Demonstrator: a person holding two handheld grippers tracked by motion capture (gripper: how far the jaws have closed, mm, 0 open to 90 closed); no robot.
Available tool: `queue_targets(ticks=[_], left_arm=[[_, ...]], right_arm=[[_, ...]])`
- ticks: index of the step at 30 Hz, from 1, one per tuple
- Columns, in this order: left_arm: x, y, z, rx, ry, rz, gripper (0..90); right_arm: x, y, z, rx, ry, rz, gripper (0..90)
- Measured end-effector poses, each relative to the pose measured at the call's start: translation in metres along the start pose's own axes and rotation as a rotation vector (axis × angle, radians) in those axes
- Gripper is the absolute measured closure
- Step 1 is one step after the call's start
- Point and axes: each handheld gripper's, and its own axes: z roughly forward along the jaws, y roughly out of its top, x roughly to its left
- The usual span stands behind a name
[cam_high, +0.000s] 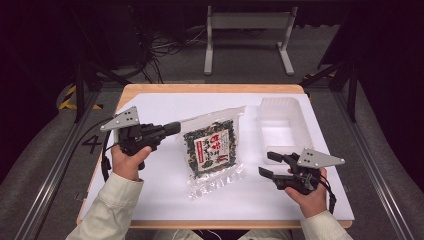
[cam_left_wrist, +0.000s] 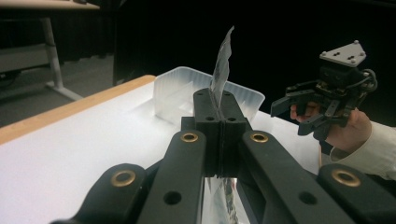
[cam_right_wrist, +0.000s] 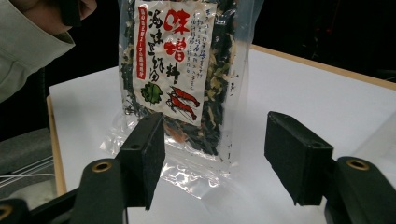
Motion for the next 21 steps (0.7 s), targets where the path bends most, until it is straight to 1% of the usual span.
queue_targets(ticks=[2,4,5,7,9,11,15,18,21], left_arm=[[-0.002,0.002,-0.001,-0.008,-0.001,0.008,90.0],[-0.005,0.003,-0.003,-0.012,-0.001,0.011,90.0],[-0.006,0.005,-0.004,-0.02,-0.001,0.025,90.0],[-0.01,0.007,-0.006,-0.026,-0.005,0.029,90.0],[-0.012,0.01,-0.007,-0.033,-0.004,0.043,90.0],[-0.014,0.011,-0.009,-0.039,0.0,0.054,90.0],[-0.016,0.013,-0.01,-0.045,-0.005,0.057,90.0],[-0.016,0.013,-0.012,-0.051,-0.004,0.047,90.0],[-0.017,0.015,-0.014,-0.06,-0.005,0.054,90.0]], right_arm=[[0.0,0.004,0.005,0.004,0.02,0.003,38.1],[0.0,0.005,0.006,0.005,0.027,0.002,37.9],[0.0,0.008,0.009,0.004,0.034,0.001,37.8],[-0.001,0.013,0.014,-0.002,0.054,-0.003,37.0],[-0.001,0.017,0.018,-0.008,0.066,-0.001,35.0],[-0.001,0.022,0.024,-0.013,0.081,-0.006,29.4],[0.0,0.03,0.034,-0.016,0.099,-0.024,26.3],[-0.001,0.036,0.041,-0.032,0.113,-0.021,25.9],[-0.002,0.04,0.047,-0.04,0.119,-0.023,24.7]])
